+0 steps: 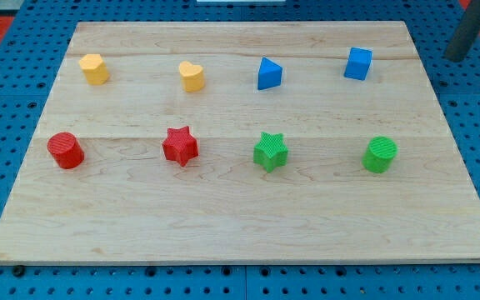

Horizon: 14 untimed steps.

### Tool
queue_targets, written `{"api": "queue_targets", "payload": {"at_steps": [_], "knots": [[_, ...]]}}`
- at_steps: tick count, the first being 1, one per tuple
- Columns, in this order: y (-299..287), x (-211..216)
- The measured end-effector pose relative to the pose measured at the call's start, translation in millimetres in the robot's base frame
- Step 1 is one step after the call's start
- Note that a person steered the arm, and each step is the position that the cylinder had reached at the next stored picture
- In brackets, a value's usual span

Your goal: Make a horizontal line using the blue blocks and yellow blocks

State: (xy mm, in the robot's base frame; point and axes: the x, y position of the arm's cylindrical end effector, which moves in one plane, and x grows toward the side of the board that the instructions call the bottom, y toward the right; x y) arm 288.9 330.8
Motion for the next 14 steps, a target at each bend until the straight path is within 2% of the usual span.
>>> {"api": "queue_targets", "payload": {"at_steps": [1,3,4,5,7,8,9,10,11,12,13,14], "knots": [[-58.7,0.0],[-183.4,39.7],[-170.8,29.2],[-144.8,-0.5],[-217.7,-3.9],[-243.9,11.3],[-235.3,11.5],[-185.8,8.5],[-153.0,26.2],[-144.3,71.5],[-164.4,111.2],[-255.7,114.6]]}}
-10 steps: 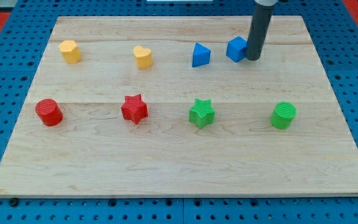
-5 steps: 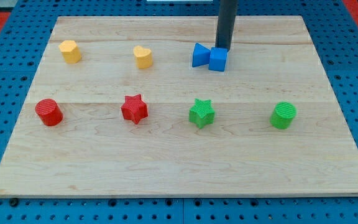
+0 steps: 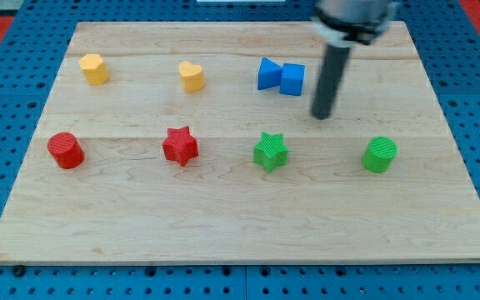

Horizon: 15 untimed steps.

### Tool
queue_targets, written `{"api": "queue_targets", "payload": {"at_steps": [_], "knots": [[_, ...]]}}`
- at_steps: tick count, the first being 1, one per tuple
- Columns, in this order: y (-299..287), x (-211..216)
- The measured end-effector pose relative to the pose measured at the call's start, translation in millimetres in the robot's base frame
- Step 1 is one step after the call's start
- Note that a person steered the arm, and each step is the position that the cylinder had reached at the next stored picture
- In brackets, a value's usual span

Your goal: Make a horizontal line using the blue blocks and yellow blocks

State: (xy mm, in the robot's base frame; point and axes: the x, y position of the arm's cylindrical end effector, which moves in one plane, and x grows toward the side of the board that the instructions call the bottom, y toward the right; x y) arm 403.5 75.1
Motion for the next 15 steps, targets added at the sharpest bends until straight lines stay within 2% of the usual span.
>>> {"api": "queue_targets", "payload": {"at_steps": [2,3,4,6,7,8,9,11,12,13,14,15], "knots": [[-181.7,-10.1],[-227.6,-40.5],[-232.6,-68.1],[-148.7,-86.9],[-138.7,-86.9],[-158.6,-86.4],[-212.6,-64.4],[-344.0,-57.0],[-379.9,-52.1],[-379.2,-55.8],[-374.9,-89.8],[-329.1,-99.8]]}}
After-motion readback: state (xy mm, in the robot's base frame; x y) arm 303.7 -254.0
